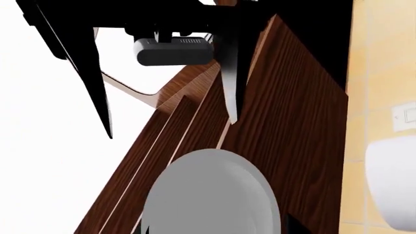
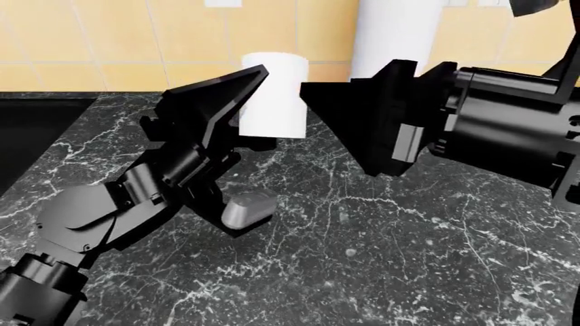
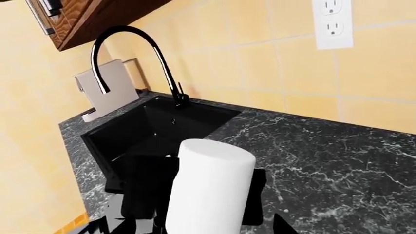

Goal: A wet mug is on the counter and needs to be dried. Pick it up and place it upside down in the open cabinet.

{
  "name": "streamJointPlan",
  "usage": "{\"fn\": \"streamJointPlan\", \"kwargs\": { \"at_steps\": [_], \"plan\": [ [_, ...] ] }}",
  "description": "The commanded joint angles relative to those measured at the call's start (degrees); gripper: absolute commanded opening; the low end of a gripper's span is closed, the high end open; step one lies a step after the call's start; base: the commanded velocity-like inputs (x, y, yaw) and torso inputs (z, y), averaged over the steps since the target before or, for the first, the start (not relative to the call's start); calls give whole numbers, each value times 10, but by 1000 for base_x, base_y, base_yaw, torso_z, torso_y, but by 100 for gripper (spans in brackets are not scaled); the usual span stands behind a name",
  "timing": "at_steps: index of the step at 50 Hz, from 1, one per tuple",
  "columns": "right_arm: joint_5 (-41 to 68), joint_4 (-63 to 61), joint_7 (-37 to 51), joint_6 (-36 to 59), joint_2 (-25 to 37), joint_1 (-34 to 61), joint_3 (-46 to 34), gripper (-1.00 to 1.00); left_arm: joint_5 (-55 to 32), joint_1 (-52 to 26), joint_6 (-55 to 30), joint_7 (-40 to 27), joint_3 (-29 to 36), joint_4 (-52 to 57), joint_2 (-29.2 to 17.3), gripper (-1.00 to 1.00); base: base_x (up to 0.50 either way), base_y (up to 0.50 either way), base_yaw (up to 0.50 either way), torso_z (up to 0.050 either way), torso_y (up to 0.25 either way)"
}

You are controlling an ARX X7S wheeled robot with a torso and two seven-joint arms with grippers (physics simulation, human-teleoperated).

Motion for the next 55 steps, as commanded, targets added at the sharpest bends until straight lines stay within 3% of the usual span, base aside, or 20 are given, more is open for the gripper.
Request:
{"fn": "streamJointPlan", "kwargs": {
  "at_steps": [1, 55],
  "plan": [
    [-6, -4, -9, -4, -3, -11, 2, 100, -14, -2, 4, 5, 0, -2, 6, -100, 0, 0, 0, 0, 0],
    [-134, 21, -113, 21, -56, -74, 30, 100, -61, -2, -13, 55, -2, 36, 27, -100, 0, 0, 0, 0, 0]
  ]
}}
